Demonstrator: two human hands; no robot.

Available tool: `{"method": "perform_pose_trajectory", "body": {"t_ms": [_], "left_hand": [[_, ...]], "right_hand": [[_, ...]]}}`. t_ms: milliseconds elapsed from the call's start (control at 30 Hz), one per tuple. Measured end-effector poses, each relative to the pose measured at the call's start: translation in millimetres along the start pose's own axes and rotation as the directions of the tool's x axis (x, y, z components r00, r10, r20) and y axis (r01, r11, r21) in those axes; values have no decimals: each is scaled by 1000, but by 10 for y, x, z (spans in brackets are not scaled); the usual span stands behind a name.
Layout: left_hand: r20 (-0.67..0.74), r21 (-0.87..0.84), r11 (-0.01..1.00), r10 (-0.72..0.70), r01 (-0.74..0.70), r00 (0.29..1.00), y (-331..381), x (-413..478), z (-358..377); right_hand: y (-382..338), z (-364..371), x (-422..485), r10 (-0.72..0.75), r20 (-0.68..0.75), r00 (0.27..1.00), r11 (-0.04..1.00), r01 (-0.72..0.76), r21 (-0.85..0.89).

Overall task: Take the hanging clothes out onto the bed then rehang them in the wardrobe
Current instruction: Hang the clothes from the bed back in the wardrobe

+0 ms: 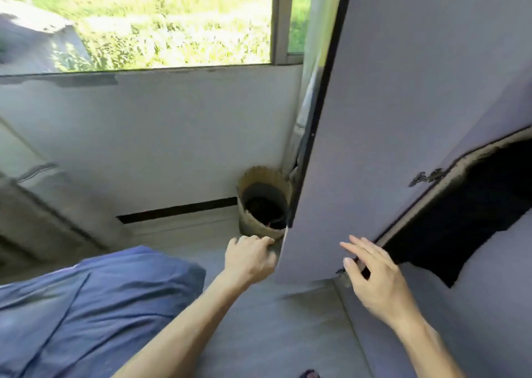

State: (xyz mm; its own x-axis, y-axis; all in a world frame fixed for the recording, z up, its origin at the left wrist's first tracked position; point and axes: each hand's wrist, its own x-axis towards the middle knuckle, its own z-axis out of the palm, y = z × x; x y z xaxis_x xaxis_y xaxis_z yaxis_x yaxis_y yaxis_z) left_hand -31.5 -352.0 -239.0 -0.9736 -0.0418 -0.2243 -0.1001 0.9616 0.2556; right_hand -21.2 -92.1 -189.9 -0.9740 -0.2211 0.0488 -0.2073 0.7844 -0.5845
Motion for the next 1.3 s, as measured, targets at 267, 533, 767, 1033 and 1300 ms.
{"method": "perform_pose_trajectory", "body": {"t_ms": [267, 533, 767, 1033, 1300], "left_hand": [[41, -41, 864, -501, 502, 864, -1868, -1916, 683], [-75, -308, 519, -848, 797, 524, -2449, -3449, 820], [-39, -397, 216, -975, 892, 219, -2435, -4081, 922], [-24, -388, 69, -998, 919, 65, -2456, -4229, 917], [76, -424, 71, -991, 903, 113, -3250, -4101, 1016]], "right_hand": [[-1057, 1492, -343, -320, 394, 862, 923, 378, -77], [-2265, 2445, -463, -627, 601, 495, 657, 751, 68], [-2947, 2907, -453, -759, 631, 162, 401, 879, 257], [-3432, 3240, -247, -855, 514, -71, 127, 932, 339], [-3914, 3973, -211, -754, 645, -127, 129, 933, 335]]}}
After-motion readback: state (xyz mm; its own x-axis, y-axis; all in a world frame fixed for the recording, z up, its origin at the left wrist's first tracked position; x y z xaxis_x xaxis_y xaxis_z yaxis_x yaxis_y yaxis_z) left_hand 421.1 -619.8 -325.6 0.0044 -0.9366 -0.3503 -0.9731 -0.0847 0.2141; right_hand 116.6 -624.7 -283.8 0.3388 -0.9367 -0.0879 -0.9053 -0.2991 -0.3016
